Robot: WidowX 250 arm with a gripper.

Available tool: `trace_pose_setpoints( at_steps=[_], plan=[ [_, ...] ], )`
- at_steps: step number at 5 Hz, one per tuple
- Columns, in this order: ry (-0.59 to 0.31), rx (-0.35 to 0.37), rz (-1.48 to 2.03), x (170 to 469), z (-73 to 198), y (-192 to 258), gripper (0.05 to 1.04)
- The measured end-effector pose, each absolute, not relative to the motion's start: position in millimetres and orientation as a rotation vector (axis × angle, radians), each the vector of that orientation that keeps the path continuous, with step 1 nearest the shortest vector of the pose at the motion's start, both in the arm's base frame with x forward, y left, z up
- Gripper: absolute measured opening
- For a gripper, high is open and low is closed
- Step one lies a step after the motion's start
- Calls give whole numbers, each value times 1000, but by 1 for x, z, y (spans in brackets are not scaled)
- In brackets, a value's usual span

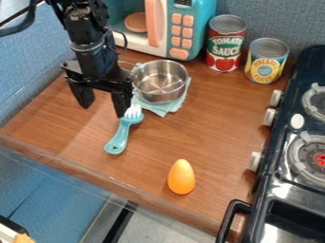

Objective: Move the silver pot to the bottom left of the table

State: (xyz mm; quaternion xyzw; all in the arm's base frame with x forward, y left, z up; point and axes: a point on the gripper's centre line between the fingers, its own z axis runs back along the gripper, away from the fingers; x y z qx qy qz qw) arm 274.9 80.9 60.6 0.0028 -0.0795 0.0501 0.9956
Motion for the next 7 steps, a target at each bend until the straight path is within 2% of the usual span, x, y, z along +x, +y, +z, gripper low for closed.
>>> trace_pose_setpoints(
  at_steps=[1, 3, 5, 6, 7],
  plan=[
    [-122, -3, 102, 272, 50, 80, 999],
    [-142, -5, 40, 346, 47, 33, 999],
    [-141, -3, 20, 384, 30, 7, 999],
    [-130, 12, 28, 392, 19, 7, 946],
    [-124, 12, 29, 394, 12, 7, 661]
  ],
)
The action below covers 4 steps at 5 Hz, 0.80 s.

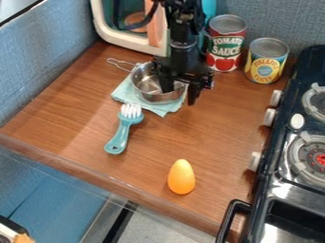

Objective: Move the silver pot to the bottom left of the table

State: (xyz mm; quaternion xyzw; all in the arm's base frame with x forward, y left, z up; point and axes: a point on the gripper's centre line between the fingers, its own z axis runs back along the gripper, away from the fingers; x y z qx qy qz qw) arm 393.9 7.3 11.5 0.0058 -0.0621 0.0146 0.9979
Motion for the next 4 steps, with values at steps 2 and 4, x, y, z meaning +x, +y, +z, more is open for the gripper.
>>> trace_pose_setpoints(
  at_steps=[2, 4],
  plan=[
    [-117, 13, 33, 393, 11, 8, 157],
    [-181, -43, -110, 383, 41, 4, 83]
  ],
)
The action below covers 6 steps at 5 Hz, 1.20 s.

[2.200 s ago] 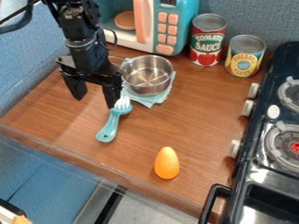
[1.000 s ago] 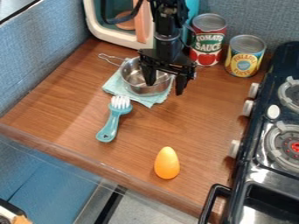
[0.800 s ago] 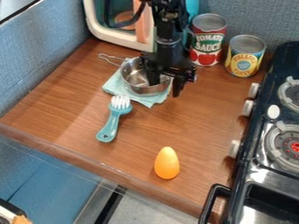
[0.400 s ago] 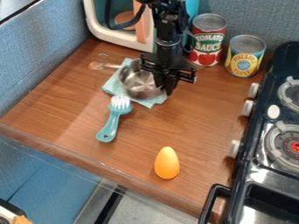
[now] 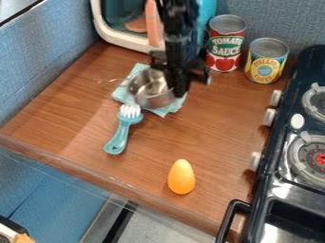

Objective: Move the silver pot to the bottom left of the table

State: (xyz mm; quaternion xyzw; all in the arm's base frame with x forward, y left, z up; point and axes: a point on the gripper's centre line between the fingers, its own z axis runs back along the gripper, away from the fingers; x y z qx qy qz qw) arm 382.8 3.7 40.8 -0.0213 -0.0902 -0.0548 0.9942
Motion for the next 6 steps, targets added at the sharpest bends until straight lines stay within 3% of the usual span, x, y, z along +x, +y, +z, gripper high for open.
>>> trace_pose_setpoints(
  at_steps=[2, 4, 5, 6],
  plan=[
    [-203, -30, -292, 360, 51, -20, 78],
    [-218, 60, -218, 356, 54, -19, 78],
    [-242, 71, -207, 309, 79, 27, 78],
    [-222, 105, -183, 294, 75, 76, 76]
  ],
)
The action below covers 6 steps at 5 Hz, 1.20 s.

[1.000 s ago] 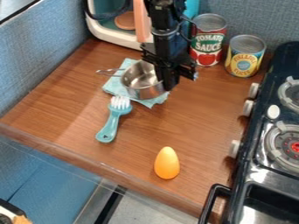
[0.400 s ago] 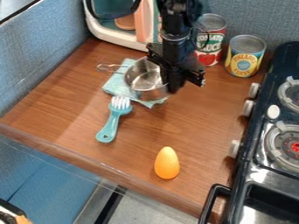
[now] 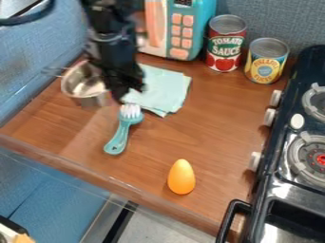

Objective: Move the silver pot to the bottom left of the table

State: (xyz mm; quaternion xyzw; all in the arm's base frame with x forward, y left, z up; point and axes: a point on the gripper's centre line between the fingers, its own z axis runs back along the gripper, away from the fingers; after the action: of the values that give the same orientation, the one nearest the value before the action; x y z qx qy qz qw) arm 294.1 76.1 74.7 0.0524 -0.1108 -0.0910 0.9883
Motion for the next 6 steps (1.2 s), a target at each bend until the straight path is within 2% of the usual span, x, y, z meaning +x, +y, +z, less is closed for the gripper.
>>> trace_pose_setpoints(
  at_steps=[1, 2, 3, 4, 5, 6],
  plan=[
    [-210, 102, -137, 285, 72, 122, 74],
    [-188, 91, -122, 285, 64, 134, 74],
    [-140, 65, -127, 283, 42, 136, 74],
    [-68, 88, -176, 273, 11, 129, 74],
    [-34, 106, -236, 256, -4, 117, 74],
    [-38, 125, -289, 245, -6, 105, 74]
  ],
)
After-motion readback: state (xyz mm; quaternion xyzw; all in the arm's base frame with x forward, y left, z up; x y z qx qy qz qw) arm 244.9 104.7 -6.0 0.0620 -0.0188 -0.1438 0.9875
